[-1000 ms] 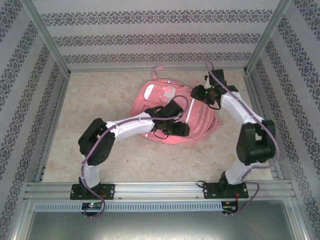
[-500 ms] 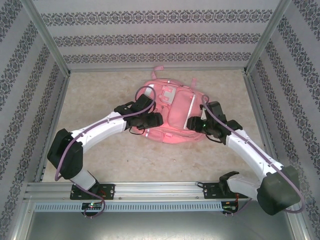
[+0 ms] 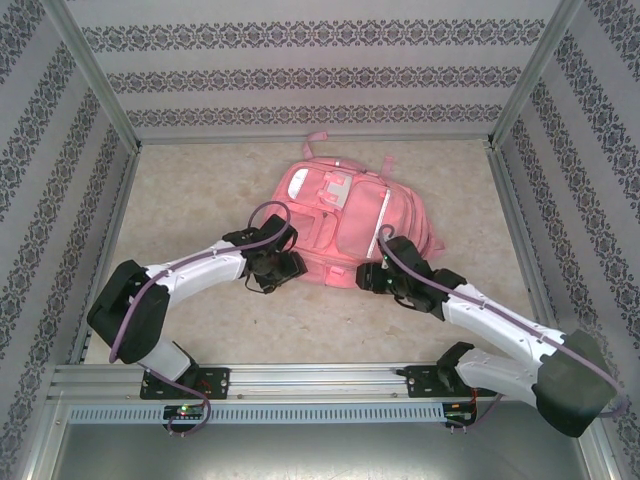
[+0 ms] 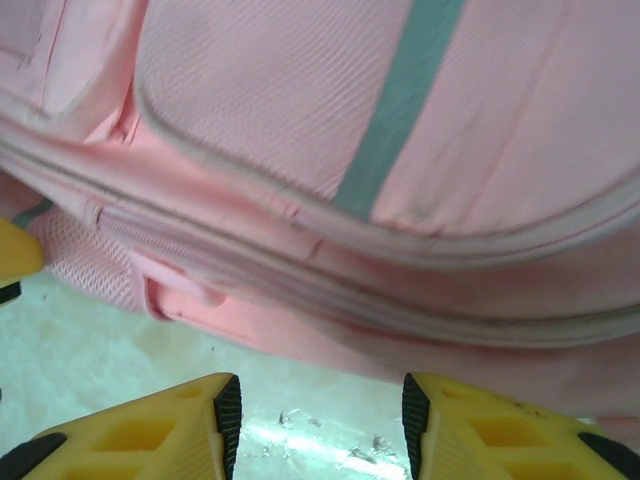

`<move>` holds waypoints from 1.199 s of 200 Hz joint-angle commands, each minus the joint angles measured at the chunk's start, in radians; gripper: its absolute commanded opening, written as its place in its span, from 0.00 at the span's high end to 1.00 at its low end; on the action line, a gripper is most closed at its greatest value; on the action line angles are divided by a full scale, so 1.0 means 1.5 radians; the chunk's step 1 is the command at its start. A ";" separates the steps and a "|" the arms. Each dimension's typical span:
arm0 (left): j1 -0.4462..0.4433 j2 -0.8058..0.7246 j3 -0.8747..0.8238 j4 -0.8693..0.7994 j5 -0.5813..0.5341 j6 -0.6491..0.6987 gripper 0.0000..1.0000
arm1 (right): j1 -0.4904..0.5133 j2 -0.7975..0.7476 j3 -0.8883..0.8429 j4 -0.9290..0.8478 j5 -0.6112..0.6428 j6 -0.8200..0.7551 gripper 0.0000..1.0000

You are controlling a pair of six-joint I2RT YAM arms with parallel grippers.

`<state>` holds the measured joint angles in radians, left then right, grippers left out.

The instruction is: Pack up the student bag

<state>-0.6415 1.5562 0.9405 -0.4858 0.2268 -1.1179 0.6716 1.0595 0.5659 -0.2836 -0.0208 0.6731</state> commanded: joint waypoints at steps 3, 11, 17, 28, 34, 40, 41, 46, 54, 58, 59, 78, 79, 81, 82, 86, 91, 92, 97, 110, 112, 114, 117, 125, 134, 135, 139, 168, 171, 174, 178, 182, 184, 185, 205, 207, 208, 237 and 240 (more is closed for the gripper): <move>-0.013 0.024 -0.002 0.094 0.042 -0.034 0.34 | 0.033 0.021 -0.021 0.043 0.050 0.030 0.51; -0.018 0.033 0.004 0.109 0.041 -0.031 0.33 | 0.038 0.027 -0.022 0.046 0.052 0.032 0.52; -0.019 0.041 0.009 0.120 0.043 -0.029 0.32 | 0.041 0.031 -0.022 0.048 0.055 0.033 0.51; -0.021 0.057 0.016 0.136 0.042 -0.027 0.32 | 0.047 0.038 -0.023 0.055 0.059 0.026 0.52; -0.021 0.067 0.020 0.140 0.039 -0.031 0.32 | 0.049 0.041 -0.022 0.055 0.064 0.021 0.51; -0.020 0.078 0.024 0.154 0.040 -0.032 0.32 | 0.050 0.045 -0.021 0.054 0.067 0.018 0.52; -0.020 0.080 0.024 0.157 0.040 -0.032 0.33 | 0.051 0.046 -0.021 0.054 0.068 0.017 0.52; -0.021 0.089 0.026 0.170 0.040 -0.030 0.34 | 0.051 0.048 -0.019 0.055 0.066 0.013 0.53; -0.022 0.105 0.032 0.182 0.037 -0.036 0.39 | 0.054 0.052 -0.019 0.059 0.064 0.005 0.53; -0.022 0.112 0.034 0.193 0.037 -0.041 0.45 | 0.057 0.054 -0.020 0.062 0.066 0.003 0.53; -0.022 0.114 0.034 0.196 0.038 -0.041 0.47 | 0.057 0.054 -0.020 0.063 0.067 0.002 0.53; -0.023 0.125 0.044 0.252 0.040 -0.067 0.81 | 0.087 0.055 -0.027 0.081 0.084 -0.011 0.51; -0.023 0.124 0.045 0.252 0.040 -0.067 0.83 | 0.090 0.055 -0.028 0.082 0.085 -0.013 0.51; -0.023 0.123 0.048 0.254 0.039 -0.070 0.86 | 0.095 0.054 -0.029 0.086 0.087 -0.014 0.50; -0.023 0.122 0.050 0.254 0.038 -0.070 0.87 | 0.097 0.054 -0.029 0.087 0.088 -0.016 0.50; -0.023 0.118 0.059 0.248 0.033 -0.071 0.92 | 0.106 0.051 -0.032 0.092 0.094 -0.020 0.49; -0.023 0.113 0.074 0.233 0.024 -0.071 0.97 | 0.117 0.047 -0.035 0.099 0.105 -0.024 0.48; -0.023 0.113 0.077 0.230 0.022 -0.072 0.98 | 0.118 0.046 -0.036 0.100 0.106 -0.025 0.48; -0.023 0.106 0.093 0.208 0.012 -0.068 1.00 | 0.126 0.041 -0.041 0.107 0.114 -0.030 0.47; -0.023 0.089 0.128 0.172 -0.004 -0.050 1.00 | 0.134 0.029 -0.053 0.131 0.125 -0.044 0.45; -0.023 0.088 0.132 0.169 -0.006 -0.046 1.00 | 0.135 0.027 -0.056 0.134 0.127 -0.046 0.44; -0.023 0.086 0.138 0.165 -0.008 -0.044 1.00 | 0.135 0.026 -0.057 0.138 0.128 -0.049 0.44; -0.023 0.082 0.143 0.160 -0.012 -0.041 1.00 | 0.135 0.024 -0.061 0.144 0.128 -0.052 0.44; -0.024 0.079 0.157 0.149 -0.015 -0.034 1.00 | 0.135 0.020 -0.070 0.165 0.130 -0.067 0.44; -0.023 0.083 0.169 0.136 -0.015 -0.028 1.00 | 0.135 0.018 -0.077 0.186 0.134 -0.080 0.44; -0.023 0.083 0.171 0.135 -0.015 -0.028 1.00 | 0.135 0.018 -0.078 0.189 0.135 -0.081 0.44; -0.024 0.086 0.175 0.132 -0.013 -0.025 1.00 | 0.135 0.018 -0.082 0.199 0.135 -0.089 0.44; -0.025 0.112 0.165 0.167 0.005 -0.033 1.00 | 0.135 0.043 -0.082 0.239 0.128 -0.136 0.44; -0.024 0.114 0.164 0.170 0.005 -0.034 1.00 | 0.134 0.046 -0.080 0.235 0.132 -0.140 0.45; -0.024 0.117 0.164 0.171 0.004 -0.036 1.00 | 0.134 0.048 -0.078 0.232 0.137 -0.144 0.45; -0.025 0.121 0.163 0.172 0.002 -0.038 1.00 | 0.133 0.051 -0.074 0.228 0.142 -0.148 0.45; -0.024 0.125 0.162 0.178 0.000 -0.038 1.00 | 0.132 0.053 -0.071 0.225 0.146 -0.152 0.46; -0.024 0.127 0.161 0.181 -0.001 -0.038 1.00 | 0.131 0.054 -0.070 0.224 0.147 -0.153 0.46; -0.024 0.128 0.161 0.182 -0.002 -0.038 1.00 | 0.130 0.055 -0.070 0.224 0.148 -0.154 0.46; -0.025 0.153 0.166 0.188 -0.011 -0.041 1.00 | 0.111 0.059 -0.060 0.226 0.138 -0.157 0.50; -0.025 0.156 0.168 0.190 -0.010 -0.041 1.00 | 0.108 0.060 -0.058 0.224 0.137 -0.156 0.50; -0.024 0.157 0.169 0.189 -0.010 -0.040 1.00 | 0.108 0.060 -0.058 0.224 0.137 -0.156 0.50; -0.024 0.190 0.188 0.191 -0.018 -0.042 1.00 | 0.051 0.066 -0.041 0.210 0.092 -0.153 0.53; -0.024 0.194 0.190 0.191 -0.018 -0.042 1.00 | 0.045 0.067 -0.040 0.210 0.085 -0.150 0.53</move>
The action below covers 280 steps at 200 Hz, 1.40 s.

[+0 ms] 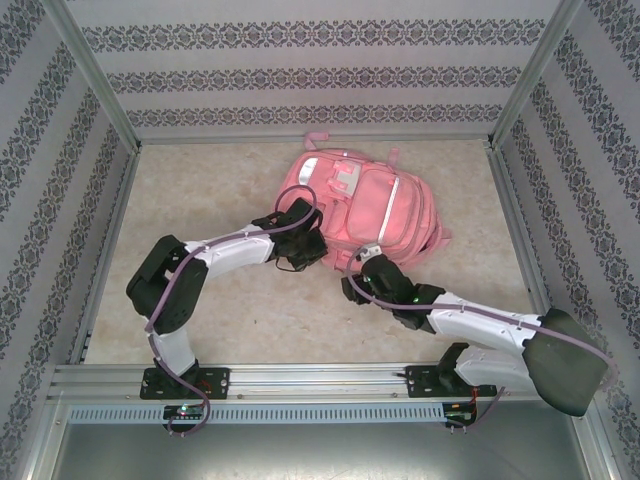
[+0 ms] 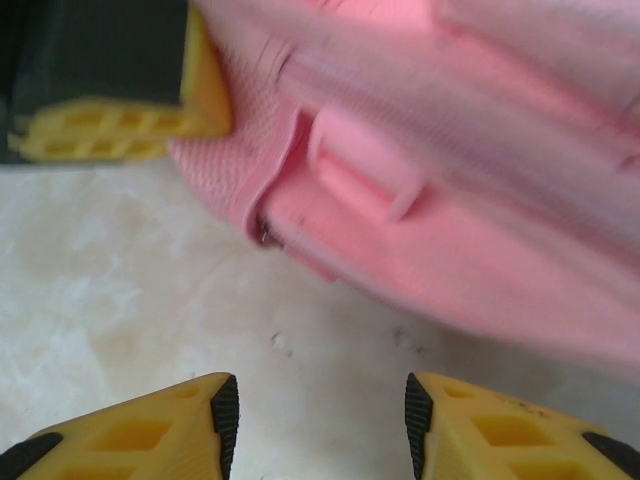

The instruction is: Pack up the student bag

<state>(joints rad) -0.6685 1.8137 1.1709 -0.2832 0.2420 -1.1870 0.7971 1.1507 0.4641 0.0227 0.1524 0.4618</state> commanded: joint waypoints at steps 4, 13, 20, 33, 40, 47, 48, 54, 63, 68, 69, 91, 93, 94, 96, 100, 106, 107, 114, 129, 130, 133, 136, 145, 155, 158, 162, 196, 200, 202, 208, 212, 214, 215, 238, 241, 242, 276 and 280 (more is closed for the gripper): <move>-0.006 0.026 0.039 0.056 -0.029 0.005 1.00 | -0.045 0.007 0.030 0.008 -0.040 -0.008 0.55; -0.007 0.032 0.044 0.056 -0.029 0.005 1.00 | -0.053 0.013 0.033 0.013 -0.058 -0.009 0.57; -0.007 0.035 0.047 0.059 -0.027 0.003 1.00 | -0.054 0.020 0.036 0.014 -0.063 -0.013 0.58; -0.007 0.039 0.049 0.064 -0.025 0.001 1.00 | -0.054 0.039 0.040 0.020 -0.077 -0.022 0.58; -0.006 0.038 0.049 0.067 -0.027 0.000 1.00 | -0.054 0.051 0.045 0.020 -0.083 -0.025 0.59; -0.006 0.038 0.051 0.069 -0.029 0.001 1.00 | -0.053 0.065 0.049 0.020 -0.090 -0.028 0.62; -0.006 0.038 0.051 0.069 -0.030 0.002 1.00 | -0.053 0.068 0.049 0.020 -0.092 -0.028 0.62; -0.005 0.038 0.053 0.068 -0.033 0.003 1.00 | -0.053 0.080 0.053 0.020 -0.098 -0.030 0.63; -0.007 0.039 0.056 0.066 -0.036 0.006 1.00 | -0.052 0.102 0.058 0.022 -0.102 -0.031 0.62; -0.006 0.041 0.058 0.066 -0.037 0.008 1.00 | -0.051 0.113 0.061 0.024 -0.100 -0.033 0.61; -0.006 0.041 0.058 0.065 -0.038 0.008 1.00 | -0.051 0.114 0.061 0.024 -0.100 -0.033 0.60; -0.006 0.047 0.063 0.065 -0.033 0.004 1.00 | -0.054 0.161 0.083 0.021 -0.074 -0.046 0.57; -0.006 0.047 0.062 0.067 -0.032 0.003 1.00 | -0.054 0.165 0.086 0.019 -0.072 -0.047 0.57; -0.006 0.047 0.062 0.067 -0.032 0.003 1.00 | -0.054 0.166 0.088 0.019 -0.071 -0.048 0.57; -0.007 0.047 0.061 0.069 -0.030 0.003 1.00 | -0.054 0.170 0.091 0.018 -0.070 -0.049 0.57; -0.007 0.047 0.060 0.072 -0.029 0.001 1.00 | -0.054 0.178 0.096 0.017 -0.067 -0.052 0.58; -0.007 0.047 0.060 0.073 -0.028 0.000 1.00 | -0.055 0.188 0.105 0.017 -0.066 -0.055 0.58; -0.007 0.047 0.060 0.073 -0.028 0.000 1.00 | -0.055 0.190 0.107 0.017 -0.065 -0.056 0.58; -0.006 0.047 0.061 0.070 -0.029 0.001 1.00 | -0.054 0.201 0.116 0.017 -0.064 -0.059 0.58; -0.007 0.048 0.061 0.069 -0.028 0.001 1.00 | -0.053 0.226 0.132 0.018 -0.055 -0.065 0.59; -0.007 0.049 0.061 0.069 -0.028 0.001 1.00 | -0.053 0.228 0.133 0.019 -0.054 -0.065 0.59; -0.007 0.049 0.061 0.069 -0.028 0.001 1.00 | -0.053 0.232 0.136 0.021 -0.054 -0.068 0.59; -0.007 0.049 0.061 0.068 -0.027 0.001 1.00 | -0.053 0.238 0.138 0.023 -0.051 -0.070 0.59; -0.007 0.051 0.063 0.069 -0.026 0.000 1.00 | -0.053 0.255 0.146 0.025 -0.046 -0.075 0.59; -0.006 0.053 0.064 0.069 -0.024 -0.001 1.00 | -0.053 0.273 0.155 0.025 -0.039 -0.084 0.59; -0.006 0.055 0.065 0.068 -0.024 0.000 1.00 | -0.053 0.279 0.158 0.025 -0.036 -0.086 0.59; -0.006 0.055 0.066 0.067 -0.024 -0.001 1.00 | -0.052 0.288 0.162 0.024 -0.032 -0.089 0.58; -0.007 0.058 0.069 0.068 -0.022 -0.002 1.00 | -0.052 0.329 0.180 0.022 0.000 -0.100 0.58; -0.006 0.059 0.069 0.068 -0.022 -0.002 1.00 | -0.053 0.332 0.181 0.023 0.003 -0.100 0.58; -0.006 0.059 0.069 0.068 -0.021 -0.002 1.00 | -0.053 0.333 0.181 0.024 0.005 -0.100 0.58; -0.006 0.060 0.071 0.068 -0.020 -0.003 1.00 | -0.052 0.335 0.182 0.025 0.010 -0.102 0.59; -0.007 0.060 0.070 0.068 -0.020 -0.003 1.00 | -0.052 0.338 0.183 0.026 0.013 -0.103 0.59; -0.007 0.059 0.070 0.069 -0.020 -0.003 1.00 | -0.053 0.339 0.184 0.026 0.013 -0.104 0.60; -0.007 0.060 0.070 0.069 -0.020 -0.003 1.00 | -0.052 0.339 0.185 0.026 0.014 -0.104 0.60; -0.006 0.061 0.073 0.067 -0.020 -0.003 1.00 | -0.053 0.358 0.201 0.015 0.011 -0.112 0.70; -0.006 0.061 0.073 0.066 -0.019 -0.003 1.00 | -0.052 0.361 0.202 0.012 0.009 -0.113 0.71; -0.006 0.061 0.073 0.066 -0.019 -0.003 1.00 | -0.053 0.361 0.202 0.011 0.010 -0.112 0.71; -0.004 0.061 0.078 0.057 -0.025 0.001 1.00 | -0.046 0.353 0.184 -0.003 0.039 -0.099 0.80; -0.004 0.062 0.077 0.058 -0.026 0.002 1.00 | -0.044 0.349 0.182 -0.003 0.044 -0.097 0.85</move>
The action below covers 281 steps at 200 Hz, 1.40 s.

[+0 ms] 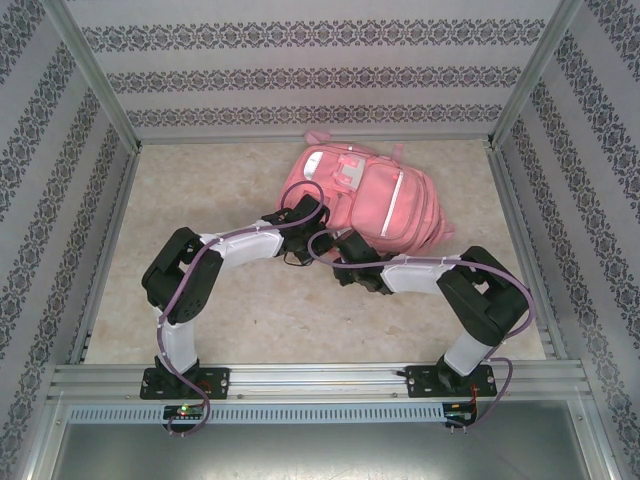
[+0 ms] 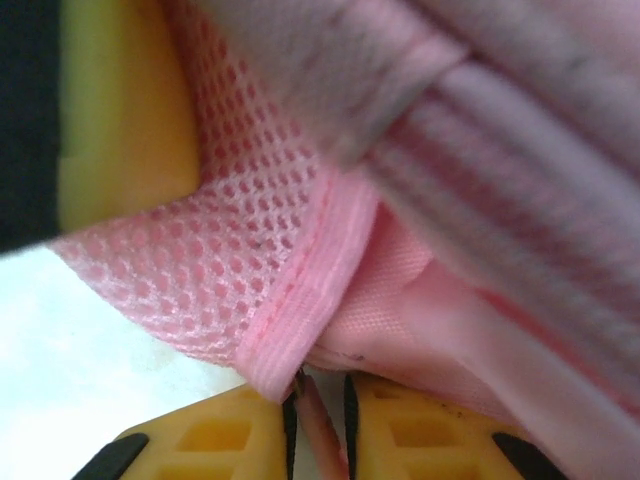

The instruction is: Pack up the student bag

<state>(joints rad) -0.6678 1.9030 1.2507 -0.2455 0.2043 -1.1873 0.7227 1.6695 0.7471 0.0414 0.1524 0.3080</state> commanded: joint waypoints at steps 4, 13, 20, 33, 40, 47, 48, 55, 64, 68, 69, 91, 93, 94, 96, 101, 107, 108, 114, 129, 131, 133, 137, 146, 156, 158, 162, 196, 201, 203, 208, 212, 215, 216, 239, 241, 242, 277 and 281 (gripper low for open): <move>-0.005 0.002 0.024 0.032 -0.001 0.001 1.00 | 0.005 0.000 -0.009 -0.018 0.047 0.008 0.91; -0.003 0.001 0.024 0.033 -0.002 0.000 1.00 | 0.005 -0.008 -0.013 -0.025 0.053 0.015 1.00; -0.003 0.000 0.024 0.034 -0.002 0.000 1.00 | 0.005 -0.015 -0.016 -0.027 0.056 0.018 1.00; 0.000 -0.002 0.024 0.028 -0.007 0.001 1.00 | 0.005 -0.032 -0.022 -0.035 0.070 0.028 1.00; 0.002 -0.007 0.022 0.023 -0.012 0.003 1.00 | 0.003 -0.041 -0.025 -0.044 0.077 0.035 1.00; 0.005 -0.012 0.018 0.017 -0.019 0.003 1.00 | 0.001 -0.052 -0.029 -0.055 0.083 0.042 1.00; 0.005 -0.014 0.018 0.016 -0.020 0.003 1.00 | 0.000 -0.054 -0.029 -0.056 0.084 0.043 1.00; 0.009 -0.023 0.008 0.012 -0.028 0.003 1.00 | -0.005 -0.067 -0.035 -0.066 0.088 0.053 1.00; 0.016 -0.035 -0.005 0.008 -0.039 0.002 1.00 | -0.013 -0.086 -0.047 -0.076 0.088 0.064 1.00; 0.020 -0.041 -0.012 0.006 -0.043 0.001 1.00 | -0.016 -0.097 -0.054 -0.078 0.088 0.069 1.00; 0.020 -0.043 -0.013 0.005 -0.044 0.001 1.00 | -0.017 -0.101 -0.056 -0.079 0.088 0.071 1.00; 0.052 -0.076 -0.050 -0.007 -0.053 0.003 1.00 | -0.048 -0.166 -0.095 -0.108 0.094 0.106 1.00; 0.055 -0.080 -0.053 -0.010 -0.054 0.004 1.00 | -0.051 -0.173 -0.098 -0.110 0.093 0.108 1.00; 0.057 -0.082 -0.054 -0.010 -0.055 0.004 1.00 | -0.052 -0.176 -0.100 -0.112 0.093 0.109 1.00; 0.060 -0.085 -0.057 -0.014 -0.056 0.005 1.00 | -0.056 -0.182 -0.103 -0.114 0.093 0.111 1.00; 0.068 -0.094 -0.064 -0.020 -0.060 0.009 1.00 | -0.063 -0.199 -0.112 -0.121 0.093 0.115 1.00; 0.079 -0.103 -0.071 -0.028 -0.062 0.013 1.00 | -0.073 -0.218 -0.123 -0.130 0.097 0.120 1.00; 0.080 -0.104 -0.073 -0.029 -0.063 0.014 1.00 | -0.074 -0.221 -0.124 -0.131 0.098 0.121 1.00; 0.091 -0.115 -0.081 -0.036 -0.064 0.020 1.00 | -0.084 -0.242 -0.134 -0.139 0.103 0.138 1.00; 0.124 -0.135 -0.096 -0.059 -0.068 0.040 1.00 | -0.119 -0.291 -0.158 -0.135 0.087 0.173 1.00; 0.130 -0.137 -0.096 -0.063 -0.069 0.044 1.00 | -0.123 -0.296 -0.159 -0.139 0.086 0.178 1.00; 0.135 -0.140 -0.098 -0.065 -0.070 0.047 1.00 | -0.127 -0.300 -0.159 -0.143 0.086 0.183 1.00; 0.144 -0.144 -0.101 -0.070 -0.071 0.053 1.00 | -0.135 -0.310 -0.158 -0.151 0.087 0.188 1.00; 0.174 -0.149 -0.107 -0.074 -0.064 0.071 1.00 | -0.150 -0.325 -0.154 -0.170 0.085 0.190 1.00; 0.208 -0.145 -0.103 -0.085 -0.048 0.095 1.00 | -0.164 -0.337 -0.149 -0.180 0.071 0.178 1.00; 0.217 -0.144 -0.101 -0.087 -0.046 0.100 1.00 | -0.166 -0.338 -0.148 -0.182 0.067 0.175 1.00; 0.231 -0.140 -0.097 -0.091 -0.040 0.112 1.00 | -0.170 -0.341 -0.147 -0.181 0.059 0.169 1.00; 0.317 -0.094 -0.002 -0.159 -0.036 0.229 1.00 | -0.179 -0.333 -0.122 -0.188 -0.017 0.126 1.00; 0.327 -0.085 0.017 -0.168 -0.025 0.243 1.00 | -0.177 -0.331 -0.121 -0.183 -0.029 0.126 1.00; 0.329 -0.083 0.024 -0.169 -0.018 0.250 1.00 | -0.175 -0.331 -0.121 -0.179 -0.033 0.126 1.00; 0.335 -0.075 0.040 -0.176 -0.003 0.263 0.96 | -0.169 -0.330 -0.121 -0.171 -0.041 0.128 1.00; 0.338 -0.070 0.056 -0.185 0.004 0.270 0.94 | -0.162 -0.329 -0.120 -0.166 -0.044 0.131 1.00; 0.338 -0.068 0.065 -0.194 0.006 0.274 0.89 | -0.156 -0.328 -0.120 -0.162 -0.045 0.132 1.00; 0.338 -0.068 0.067 -0.196 0.005 0.275 0.88 | -0.154 -0.328 -0.119 -0.160 -0.045 0.133 1.00; 0.327 -0.103 0.058 -0.202 0.019 0.251 0.41 | -0.099 -0.308 -0.104 -0.129 -0.058 0.154 1.00; 0.325 -0.109 0.053 -0.200 0.022 0.246 0.39 | -0.093 -0.306 -0.102 -0.127 -0.058 0.156 1.00; 0.323 -0.112 0.051 -0.199 0.022 0.244 0.39 | -0.091 -0.304 -0.100 -0.127 -0.058 0.156 1.00; 0.236 -0.197 -0.039 -0.176 0.066 0.125 0.37 | 0.001 -0.248 -0.053 -0.089 -0.065 0.178 1.00; 0.216 -0.204 -0.049 -0.169 0.071 0.108 0.37 | 0.010 -0.241 -0.047 -0.082 -0.066 0.179 1.00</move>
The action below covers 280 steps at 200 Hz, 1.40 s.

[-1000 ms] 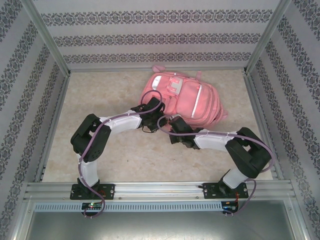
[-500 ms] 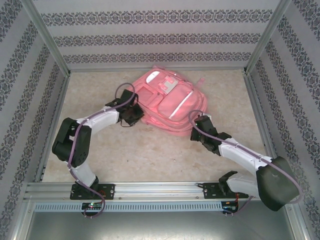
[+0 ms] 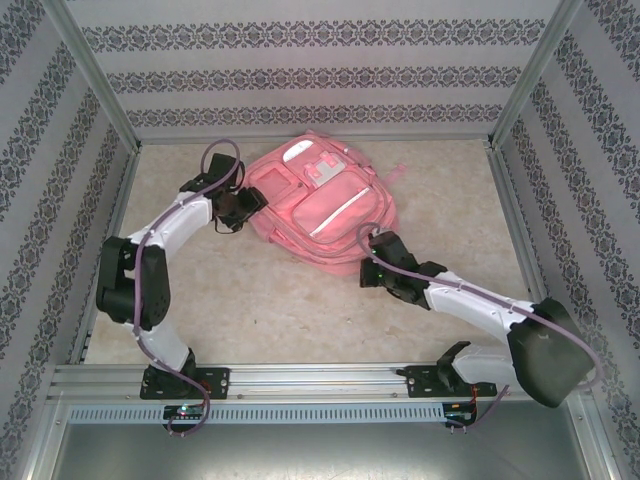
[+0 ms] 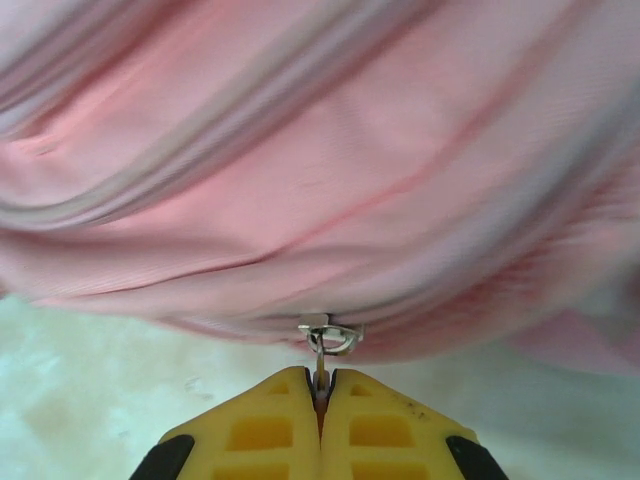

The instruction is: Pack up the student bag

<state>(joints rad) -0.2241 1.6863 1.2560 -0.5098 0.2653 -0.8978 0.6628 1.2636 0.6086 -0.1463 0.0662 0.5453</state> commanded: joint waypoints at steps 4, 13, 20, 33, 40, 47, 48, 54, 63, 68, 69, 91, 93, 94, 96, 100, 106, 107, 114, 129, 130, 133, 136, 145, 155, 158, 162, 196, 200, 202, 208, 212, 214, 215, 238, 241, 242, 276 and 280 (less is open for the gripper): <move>-0.098 -0.064 -0.062 0.013 0.036 -0.102 0.37 | 0.058 0.036 0.052 0.047 -0.011 0.021 1.00; -0.137 -0.073 -0.083 0.029 0.049 -0.141 0.38 | 0.073 0.049 0.063 0.054 -0.011 0.022 1.00; -0.167 -0.077 -0.096 0.044 0.057 -0.172 0.38 | 0.081 0.057 0.071 0.059 -0.012 0.024 1.00; -0.216 -0.081 -0.119 0.081 0.063 -0.230 0.39 | 0.090 0.066 0.078 0.072 -0.013 0.026 1.00; -0.236 -0.080 -0.127 0.097 0.063 -0.255 0.39 | 0.091 0.068 0.078 0.077 -0.012 0.026 1.00; -0.253 -0.077 -0.134 0.117 0.062 -0.282 0.39 | 0.092 0.070 0.079 0.079 -0.011 0.026 1.00; -0.255 -0.076 -0.136 0.121 0.062 -0.285 0.39 | 0.093 0.069 0.079 0.079 -0.011 0.026 1.00; -0.268 -0.072 -0.141 0.147 0.063 -0.305 0.39 | 0.093 0.069 0.078 0.080 -0.010 0.026 1.00; -0.280 -0.063 -0.143 0.182 0.064 -0.327 0.39 | 0.092 0.067 0.076 0.081 -0.008 0.024 1.00; -0.284 -0.055 -0.139 0.189 0.061 -0.335 0.37 | 0.092 0.064 0.073 0.081 -0.008 0.024 1.00; -0.284 -0.054 -0.138 0.189 0.060 -0.337 0.36 | 0.092 0.064 0.073 0.081 -0.008 0.024 1.00; -0.300 -0.020 -0.110 0.205 0.051 -0.359 0.35 | 0.092 0.051 0.061 0.082 -0.008 0.026 1.00; -0.302 -0.017 -0.108 0.205 0.048 -0.360 0.35 | 0.092 0.049 0.060 0.082 -0.008 0.027 1.00; -0.303 -0.016 -0.106 0.205 0.047 -0.361 0.34 | 0.092 0.049 0.060 0.082 -0.007 0.027 1.00; -0.303 -0.013 -0.104 0.205 0.045 -0.362 0.33 | 0.093 0.048 0.058 0.082 -0.006 0.028 1.00; -0.307 -0.007 -0.100 0.203 0.038 -0.363 0.33 | 0.092 0.045 0.055 0.082 -0.006 0.029 1.00; -0.311 0.004 -0.091 0.198 0.031 -0.364 0.34 | 0.093 0.040 0.050 0.085 -0.006 0.032 1.00; -0.311 0.006 -0.090 0.197 0.030 -0.364 0.34 | 0.093 0.040 0.049 0.086 -0.005 0.033 1.00; -0.314 0.020 -0.082 0.191 0.027 -0.367 0.37 | 0.094 0.034 0.045 0.087 -0.004 0.034 1.00; -0.316 0.045 -0.072 0.189 0.021 -0.367 0.56 | 0.095 0.024 0.039 0.081 0.003 0.036 1.00; -0.316 0.045 -0.072 0.188 0.020 -0.367 0.59 | 0.095 0.023 0.038 0.081 0.004 0.037 1.00; -0.316 0.049 -0.071 0.184 0.017 -0.368 0.66 | 0.095 0.021 0.038 0.080 0.005 0.036 1.00; -0.316 0.050 -0.071 0.180 0.015 -0.368 0.75 | 0.095 0.019 0.037 0.079 0.008 0.035 1.00; -0.315 0.049 -0.071 0.160 0.002 -0.366 0.94 | 0.095 0.011 0.033 0.073 0.017 0.035 1.00; -0.314 0.037 -0.071 0.123 -0.023 -0.357 1.00 | 0.094 0.001 0.030 0.062 0.030 0.029 1.00; -0.313 0.031 -0.071 0.111 -0.031 -0.352 1.00 | 0.093 -0.001 0.029 0.057 0.034 0.027 1.00; -0.311 0.023 -0.071 0.093 -0.042 -0.345 1.00 | 0.091 -0.005 0.027 0.051 0.040 0.025 1.00; -0.276 -0.080 -0.111 -0.027 -0.125 -0.294 1.00 | 0.036 -0.048 -0.004 0.020 0.055 0.004 1.00; -0.269 -0.095 -0.122 -0.037 -0.131 -0.288 1.00 | 0.026 -0.052 -0.008 0.017 0.053 0.000 1.00; -0.265 -0.103 -0.128 -0.042 -0.134 -0.286 1.00 | 0.020 -0.054 -0.009 0.016 0.051 -0.002 1.00; -0.255 -0.128 -0.145 -0.056 -0.142 -0.282 1.00 | 0.006 -0.061 -0.013 0.012 0.047 -0.008 1.00; -0.246 -0.145 -0.157 -0.062 -0.148 -0.278 1.00 | -0.003 -0.064 -0.014 0.011 0.044 -0.013 1.00; -0.242 -0.153 -0.163 -0.066 -0.149 -0.276 1.00 | -0.009 -0.066 -0.015 0.011 0.042 -0.016 1.00; -0.240 -0.158 -0.166 -0.067 -0.150 -0.275 1.00 | -0.011 -0.067 -0.015 0.010 0.041 -0.018 1.00; -0.179 -0.253 -0.230 -0.103 -0.169 -0.250 1.00 | -0.053 -0.063 -0.007 0.004 0.025 -0.051 1.00; -0.169 -0.264 -0.237 -0.109 -0.172 -0.246 1.00 | -0.056 -0.060 -0.004 0.005 0.023 -0.053 1.00; -0.166 -0.268 -0.239 -0.110 -0.173 -0.244 1.00 | -0.057 -0.059 -0.003 0.005 0.022 -0.055 1.00; -0.002 -0.353 -0.289 -0.127 -0.143 -0.150 1.00 | -0.045 0.015 0.054 0.019 -0.020 -0.061 1.00; 0.017 -0.352 -0.288 -0.125 -0.136 -0.131 1.00 | -0.035 0.023 0.061 0.024 -0.023 -0.060 1.00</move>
<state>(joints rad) -0.3618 1.2125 0.8501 -0.5453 0.1719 -1.2362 0.6044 1.2423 0.6353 -0.0875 -0.0021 0.4747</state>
